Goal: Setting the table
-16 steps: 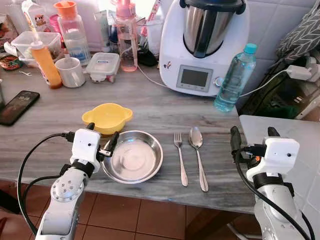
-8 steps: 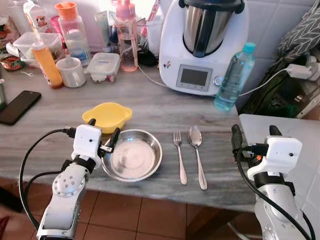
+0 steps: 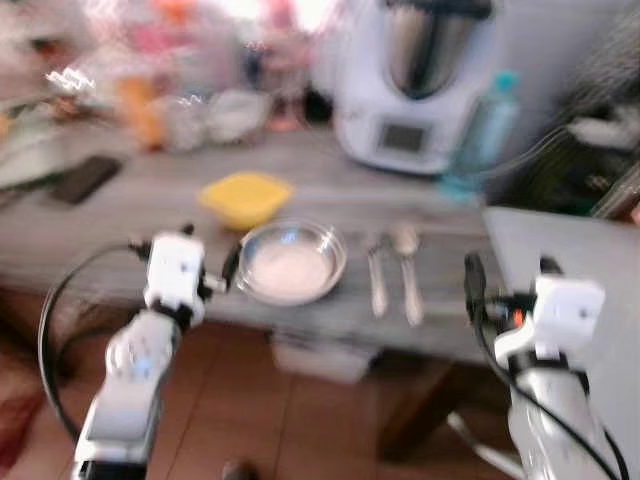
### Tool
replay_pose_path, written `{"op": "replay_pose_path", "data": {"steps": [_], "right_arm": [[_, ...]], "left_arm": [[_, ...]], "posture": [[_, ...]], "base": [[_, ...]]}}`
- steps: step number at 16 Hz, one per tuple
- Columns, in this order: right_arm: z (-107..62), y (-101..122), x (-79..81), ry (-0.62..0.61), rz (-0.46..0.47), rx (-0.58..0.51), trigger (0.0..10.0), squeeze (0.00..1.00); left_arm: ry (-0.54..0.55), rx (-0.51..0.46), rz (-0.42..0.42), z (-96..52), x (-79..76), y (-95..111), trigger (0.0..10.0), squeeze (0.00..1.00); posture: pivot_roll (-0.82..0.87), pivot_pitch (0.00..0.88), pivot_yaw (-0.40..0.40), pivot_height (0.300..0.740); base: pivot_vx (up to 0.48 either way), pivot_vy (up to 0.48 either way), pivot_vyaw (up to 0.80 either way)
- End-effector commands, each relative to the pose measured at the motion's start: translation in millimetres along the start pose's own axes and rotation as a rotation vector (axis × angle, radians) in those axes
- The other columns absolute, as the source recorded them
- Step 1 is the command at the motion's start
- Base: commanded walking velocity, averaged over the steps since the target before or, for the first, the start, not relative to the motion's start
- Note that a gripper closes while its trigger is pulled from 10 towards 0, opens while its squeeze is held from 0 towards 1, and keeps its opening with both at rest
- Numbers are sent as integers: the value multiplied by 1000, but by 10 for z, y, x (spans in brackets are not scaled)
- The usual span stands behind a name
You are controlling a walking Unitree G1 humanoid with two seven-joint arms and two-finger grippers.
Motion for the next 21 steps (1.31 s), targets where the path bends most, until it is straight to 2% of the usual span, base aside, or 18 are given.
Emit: {"op": "replay_pose_path", "data": {"steps": [1,9,14,21], "right_arm": [[-30,-33,-46,-19,1,13,10000,0],[-18,-40,-62,-25,0,13,10000,0],[25,-13,-125,-36,-19,1,10000,0],[8,-59,-57,-42,-7,7,10000,0]], "left_arm": [[-8,12,7,-18,-17,-27,10000,0],[-17,21,3,-4,-59,-50,10000,0],[-21,18,1,31,-85,-50,10000,0],[-38,43,2,7,-107,-97,10000,0]], "posture": [[120,59,-17,740],[117,60,-18,740],[114,58,-20,740],[121,56,-9,740]], "base": [[-341,0,0],[-342,0,0],[-341,0,0],[-342,0,0]]}}
Point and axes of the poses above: a point about 5 cm out from each wrist's last joint towards the gripper, its own z axis pointing out of the wrist towards the gripper, its own y axis along the axis of the wrist's last joint, x = y × z, the point moved 3 cm from there along z, pointing out of the wrist towards the gripper, and after that the axes turned 1 degree about z, right-handed, at the moved point
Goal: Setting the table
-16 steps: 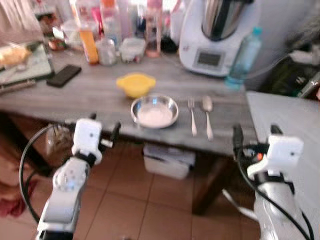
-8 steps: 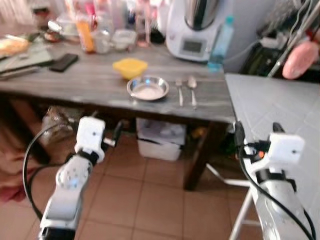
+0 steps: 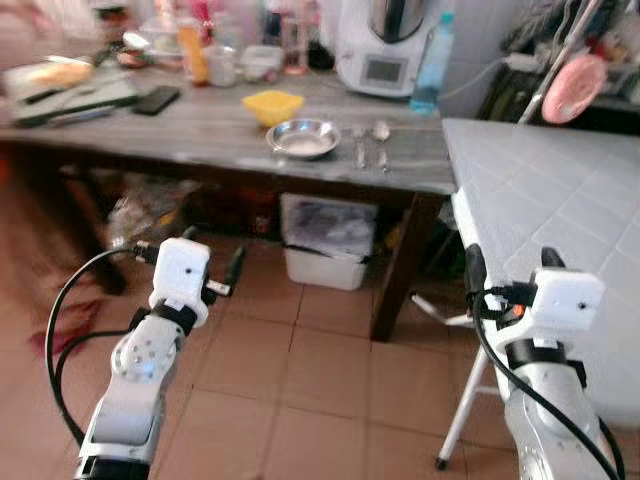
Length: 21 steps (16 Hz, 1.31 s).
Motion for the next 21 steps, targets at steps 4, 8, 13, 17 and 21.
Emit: {"op": "replay_pose_path", "data": {"steps": [4,8,13,17,21], "right_arm": [[-18,-33,-70,-27,-15,13,10000,0],[-25,-34,-91,-36,-25,12,10000,0],[-86,-33,-122,-57,-28,20,10000,0],[-120,-37,-157,-72,-33,24,10000,0],[-115,-19,-143,-63,-37,24,10000,0]], "left_arm": [[-90,-24,-34,56,-177,83,10000,0],[-141,-23,-53,86,-243,79,10000,0],[-160,-47,-63,113,-271,138,10000,0],[-172,-50,-64,117,-302,141,10000,0],[-177,-64,-72,187,-344,170,10000,0]], "posture": [[115,53,-4,740],[105,47,1,740],[95,57,2,740],[89,60,5,740],[79,58,1,740]], "base": [[-86,0,0],[0,0,0],[0,-342,0],[0,-434,0],[0,-480,0]]}}
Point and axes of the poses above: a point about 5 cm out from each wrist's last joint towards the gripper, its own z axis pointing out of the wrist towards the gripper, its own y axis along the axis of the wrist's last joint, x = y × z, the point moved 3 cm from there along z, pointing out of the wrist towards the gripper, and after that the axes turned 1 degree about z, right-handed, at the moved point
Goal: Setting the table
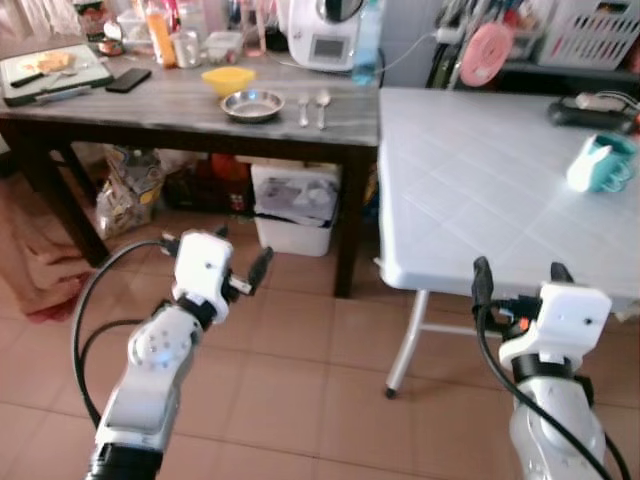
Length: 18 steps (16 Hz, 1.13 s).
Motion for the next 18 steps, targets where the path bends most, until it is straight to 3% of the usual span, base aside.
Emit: {"op": "replay_pose_path", "data": {"steps": [1,14,18], "right_arm": [[-2,0,-86,-24,-19,10,10000,0],[37,15,-66,-18,-22,2,10000,0],[18,19,-71,-25,-24,2,10000,0]], "left_arm": [[-37,-8,-13,41,-126,4,10000,0],[-31,-14,-32,81,-162,12,10000,0],[-40,-24,-44,86,-174,22,10000,0]], "posture": [[79,58,1,740],[89,61,0,740],[80,65,-1,740]], "base": [[0,-480,0],[0,-480,0],[0,-88,0]]}}
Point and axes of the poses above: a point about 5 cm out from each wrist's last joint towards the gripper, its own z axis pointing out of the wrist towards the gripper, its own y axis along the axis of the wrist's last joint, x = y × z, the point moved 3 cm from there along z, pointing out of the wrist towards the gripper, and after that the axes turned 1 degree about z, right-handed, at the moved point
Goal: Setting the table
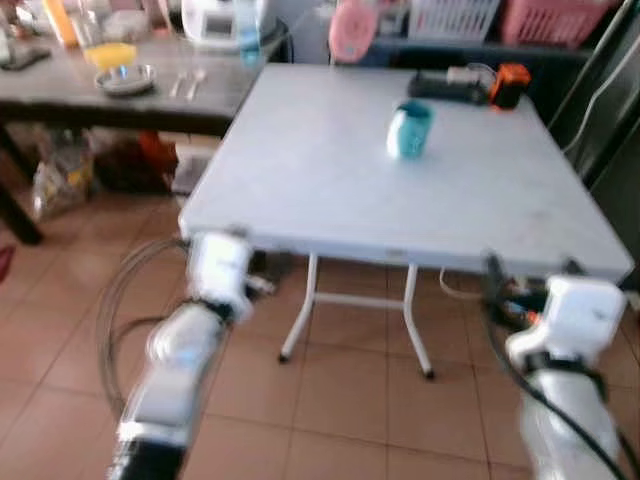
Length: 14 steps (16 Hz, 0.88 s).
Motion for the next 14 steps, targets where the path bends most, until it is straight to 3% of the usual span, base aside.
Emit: {"op": "replay_pose_path", "data": {"steps": [1,5,11,14], "right_arm": [[2,41,42,5,9,-15,10000,0],[14,52,22,-1,1,-21,10000,0],[120,112,0,-10,-15,-59,10000,0],[53,90,19,0,-13,-44,10000,0]], "left_arm": [[7,-22,10,0,102,69,10000,0],[-34,-47,-29,29,48,98,10000,0],[-71,-80,-40,124,-36,148,10000,0],[-68,-78,-47,65,-76,134,10000,0]], "posture": [[78,64,-1,740],[74,57,2,740],[73,15,9,740],[63,30,-7,740]], "base": [[0,0,0],[0,0,0],[330,0,0],[365,0,0]]}}
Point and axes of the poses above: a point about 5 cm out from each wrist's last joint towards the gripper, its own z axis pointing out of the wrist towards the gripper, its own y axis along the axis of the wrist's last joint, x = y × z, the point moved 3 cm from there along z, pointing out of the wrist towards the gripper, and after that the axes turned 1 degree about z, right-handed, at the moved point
